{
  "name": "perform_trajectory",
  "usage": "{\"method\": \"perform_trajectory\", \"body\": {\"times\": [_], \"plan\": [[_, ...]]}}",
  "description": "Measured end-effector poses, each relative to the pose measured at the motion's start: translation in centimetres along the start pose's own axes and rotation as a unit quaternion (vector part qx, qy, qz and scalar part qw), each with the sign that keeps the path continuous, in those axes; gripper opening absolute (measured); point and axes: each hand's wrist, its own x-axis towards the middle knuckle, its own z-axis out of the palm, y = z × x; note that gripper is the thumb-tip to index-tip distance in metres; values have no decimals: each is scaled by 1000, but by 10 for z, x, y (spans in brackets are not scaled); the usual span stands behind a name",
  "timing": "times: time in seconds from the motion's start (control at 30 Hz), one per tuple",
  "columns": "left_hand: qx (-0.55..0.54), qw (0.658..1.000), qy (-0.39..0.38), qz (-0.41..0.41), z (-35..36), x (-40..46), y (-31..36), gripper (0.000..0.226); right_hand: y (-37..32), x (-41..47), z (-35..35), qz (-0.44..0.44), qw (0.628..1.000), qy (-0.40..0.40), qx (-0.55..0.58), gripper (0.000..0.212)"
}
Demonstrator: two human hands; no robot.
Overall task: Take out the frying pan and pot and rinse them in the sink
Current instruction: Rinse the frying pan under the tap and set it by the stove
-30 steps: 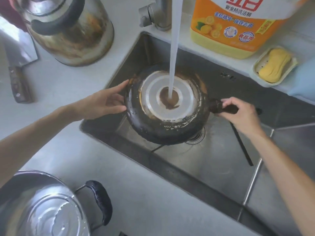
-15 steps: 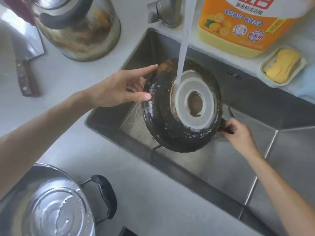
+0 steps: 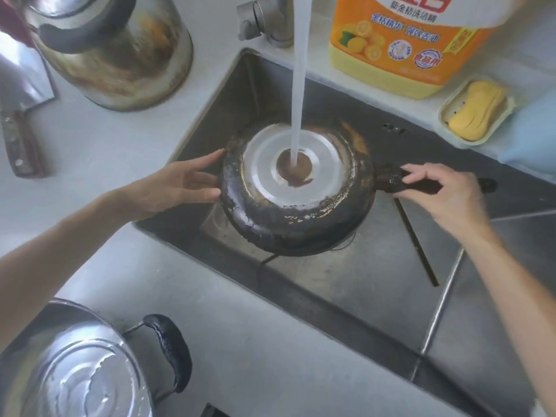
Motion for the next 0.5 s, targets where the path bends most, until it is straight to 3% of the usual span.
{"method": "perform_trajectory", "body": {"times": [0.17, 0.3, 0.4, 0.5], "plan": [[31, 994, 57, 86, 1, 5, 15, 84, 15, -18, 7, -33, 998, 49, -34, 20], [63, 985, 44, 154, -1, 1, 44, 81, 30, -30, 41, 65, 996, 31, 45, 20], [51, 989, 49, 127, -2, -4, 57, 85, 33, -32, 70, 124, 984, -50, 114, 23], [7, 994, 85, 62, -8, -8, 52, 78, 30, -26, 77, 116, 983, -113, 83, 21]]}}
